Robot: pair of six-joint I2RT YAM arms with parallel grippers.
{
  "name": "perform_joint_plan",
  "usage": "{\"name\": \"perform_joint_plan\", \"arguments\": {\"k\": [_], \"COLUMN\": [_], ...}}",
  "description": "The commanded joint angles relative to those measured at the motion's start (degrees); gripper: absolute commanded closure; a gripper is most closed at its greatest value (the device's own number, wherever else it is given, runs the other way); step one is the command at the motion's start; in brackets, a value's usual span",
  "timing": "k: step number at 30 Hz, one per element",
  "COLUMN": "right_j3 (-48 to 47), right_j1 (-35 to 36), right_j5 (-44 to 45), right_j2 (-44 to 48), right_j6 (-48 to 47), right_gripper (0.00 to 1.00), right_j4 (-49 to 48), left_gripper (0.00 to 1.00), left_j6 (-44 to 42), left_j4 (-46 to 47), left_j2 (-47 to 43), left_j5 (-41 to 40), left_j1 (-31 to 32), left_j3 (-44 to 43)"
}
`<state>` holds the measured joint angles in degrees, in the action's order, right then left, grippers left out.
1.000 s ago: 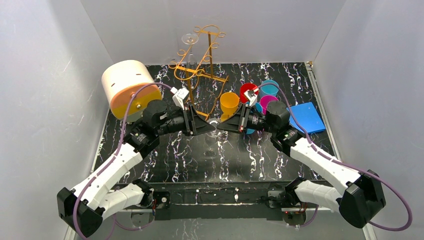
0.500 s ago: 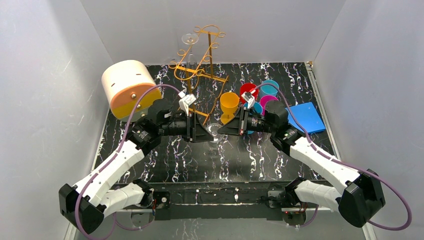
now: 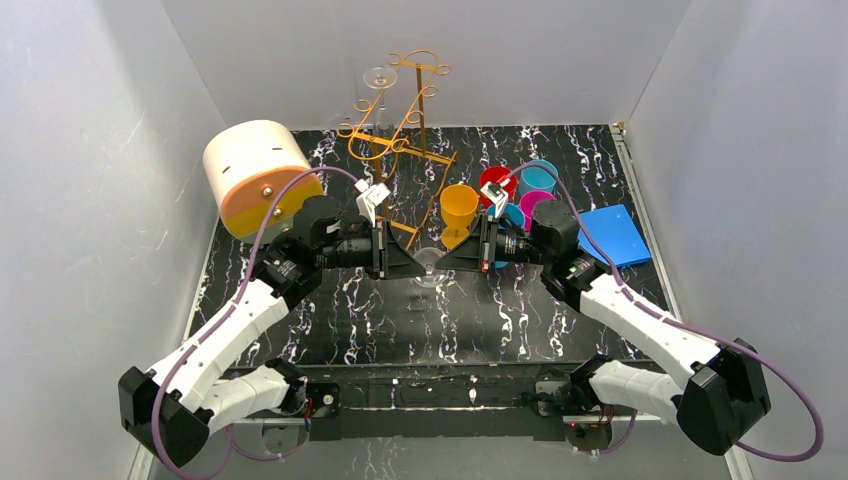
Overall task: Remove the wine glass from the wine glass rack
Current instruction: Place the wine glass at the center of the board.
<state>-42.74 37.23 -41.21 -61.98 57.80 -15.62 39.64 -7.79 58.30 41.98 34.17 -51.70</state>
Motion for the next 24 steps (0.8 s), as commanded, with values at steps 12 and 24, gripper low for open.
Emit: {"name": "perform_joint_plan", "arguments": {"k": [12,24], "right_j3": [-5.17,-4.29], "right_j1": [0.34,3.35], "right_j5": [-4.59,1.39], "right_j2": [-1.53,0.96], "right_j6": [1.04,-6.05], "right_gripper": [0.95,0.99], "right_j4": [-4.68,-6.59], "left_gripper": [1.00,0.50], "left_j6": [-4.15,3.58], "left_j4": [1.73,3.39], "left_j2": [0.06,-2.51], "left_j5": [6.12,-0.28], "left_j1": [2.37,2.48], "left_j3": [-2.02,0.95]}}
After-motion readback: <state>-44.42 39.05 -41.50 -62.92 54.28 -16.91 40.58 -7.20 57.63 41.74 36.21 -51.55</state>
